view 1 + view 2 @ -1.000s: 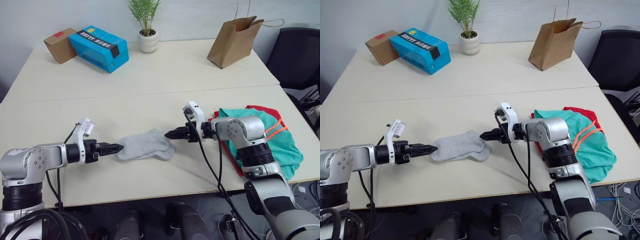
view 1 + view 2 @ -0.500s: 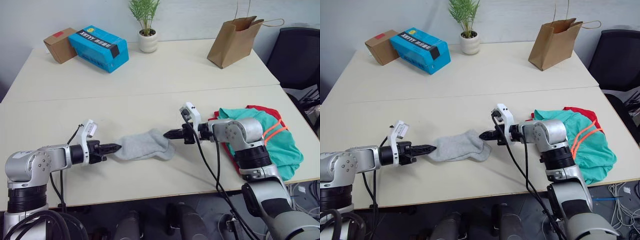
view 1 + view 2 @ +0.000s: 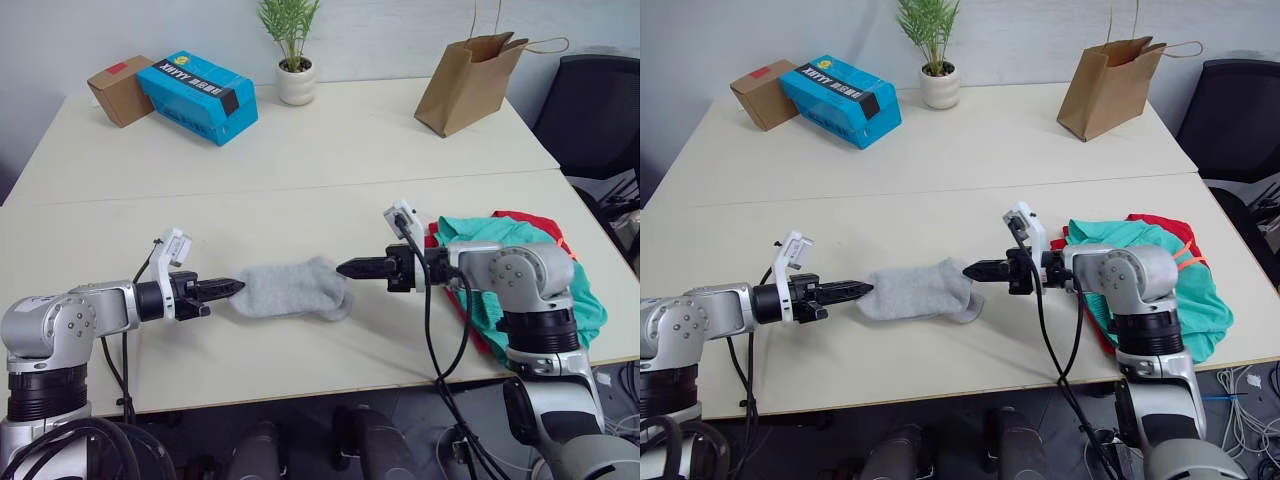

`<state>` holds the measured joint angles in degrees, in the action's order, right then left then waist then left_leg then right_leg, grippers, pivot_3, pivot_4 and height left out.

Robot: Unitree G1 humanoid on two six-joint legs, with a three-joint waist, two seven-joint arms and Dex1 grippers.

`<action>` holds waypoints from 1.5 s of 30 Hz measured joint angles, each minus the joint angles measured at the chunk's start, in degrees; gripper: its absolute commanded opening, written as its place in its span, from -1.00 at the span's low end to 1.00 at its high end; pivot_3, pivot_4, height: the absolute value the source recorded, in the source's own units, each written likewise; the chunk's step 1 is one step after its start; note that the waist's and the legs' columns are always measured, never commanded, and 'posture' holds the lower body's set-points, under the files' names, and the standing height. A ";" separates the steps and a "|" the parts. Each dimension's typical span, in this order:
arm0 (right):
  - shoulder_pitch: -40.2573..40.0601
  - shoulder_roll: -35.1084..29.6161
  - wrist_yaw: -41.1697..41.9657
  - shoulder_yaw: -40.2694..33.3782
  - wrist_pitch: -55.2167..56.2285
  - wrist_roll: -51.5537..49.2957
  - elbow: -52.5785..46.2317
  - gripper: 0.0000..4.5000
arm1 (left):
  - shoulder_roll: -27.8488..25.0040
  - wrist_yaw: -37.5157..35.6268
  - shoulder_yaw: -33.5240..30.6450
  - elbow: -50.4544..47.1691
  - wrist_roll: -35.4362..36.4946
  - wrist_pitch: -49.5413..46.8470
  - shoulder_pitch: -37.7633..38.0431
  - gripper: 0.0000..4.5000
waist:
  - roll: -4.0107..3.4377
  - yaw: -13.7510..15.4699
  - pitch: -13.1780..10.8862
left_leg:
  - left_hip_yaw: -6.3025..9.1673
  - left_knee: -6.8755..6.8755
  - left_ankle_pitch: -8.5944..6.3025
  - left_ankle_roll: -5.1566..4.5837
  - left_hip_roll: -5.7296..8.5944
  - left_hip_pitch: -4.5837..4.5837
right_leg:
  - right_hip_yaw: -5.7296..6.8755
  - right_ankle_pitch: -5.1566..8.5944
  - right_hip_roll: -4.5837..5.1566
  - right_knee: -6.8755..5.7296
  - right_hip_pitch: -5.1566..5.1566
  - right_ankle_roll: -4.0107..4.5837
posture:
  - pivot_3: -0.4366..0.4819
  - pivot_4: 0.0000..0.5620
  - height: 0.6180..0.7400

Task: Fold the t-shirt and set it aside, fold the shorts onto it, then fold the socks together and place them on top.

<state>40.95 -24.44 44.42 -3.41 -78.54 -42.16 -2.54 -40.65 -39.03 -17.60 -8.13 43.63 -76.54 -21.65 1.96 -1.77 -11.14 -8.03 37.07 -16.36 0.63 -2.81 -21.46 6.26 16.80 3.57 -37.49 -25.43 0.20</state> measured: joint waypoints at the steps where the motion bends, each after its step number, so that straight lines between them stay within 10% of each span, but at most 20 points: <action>1: -0.09 -0.05 -0.52 -0.84 -0.71 -0.39 -0.62 -1.00 | -0.19 -0.27 0.13 0.07 0.00 0.32 -0.39 -0.98 | 0.00 0.04 0.00 | 0.01 -0.01 0.00 0.00 0.00 0.00 | 0.00 0.00 0.00 0.00 0.00 0.00 | -0.05 -0.47 1.00; 17: -12.51 6.44 -12.04 -4.77 0.52 -2.64 -11.37 -1.00 | -5.59 -9.77 13.84 12.71 -3.78 4.77 -9.68 -0.98 | 0.01 0.07 0.00 | -0.04 -0.10 0.00 0.03 0.01 -0.03 | -0.05 0.01 -0.03 0.07 -0.06 -0.02 | -0.05 -0.47 1.00; 39: -13.16 2.34 -10.07 0.48 7.74 -1.24 -8.08 -1.00 | -3.14 -8.56 13.60 13.27 -5.69 8.38 -6.97 -0.98 | 0.02 0.17 -0.01 | -0.06 -0.09 -0.01 0.02 0.00 -0.02 | -0.08 0.01 -0.03 0.06 -0.06 -0.02 | -0.05 -0.47 1.00; 45: -13.80 0.92 -8.05 0.69 9.02 -1.36 -7.85 -0.75 | -1.61 -9.10 13.09 12.22 -5.76 13.47 -5.76 -0.31 | 0.02 0.17 -0.01 | -0.06 -0.10 -0.01 0.01 0.00 -0.02 | -0.08 0.01 -0.04 0.07 -0.06 -0.02 | -0.05 -0.47 1.00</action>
<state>27.15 -23.52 36.37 -2.71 -69.52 -43.52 -10.39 -42.27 -48.13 -4.50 4.09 37.87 -63.07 -27.41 1.98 -1.60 -11.15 -8.09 36.97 -16.37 0.64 -2.81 -21.47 6.18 16.81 3.53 -37.42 -25.50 0.18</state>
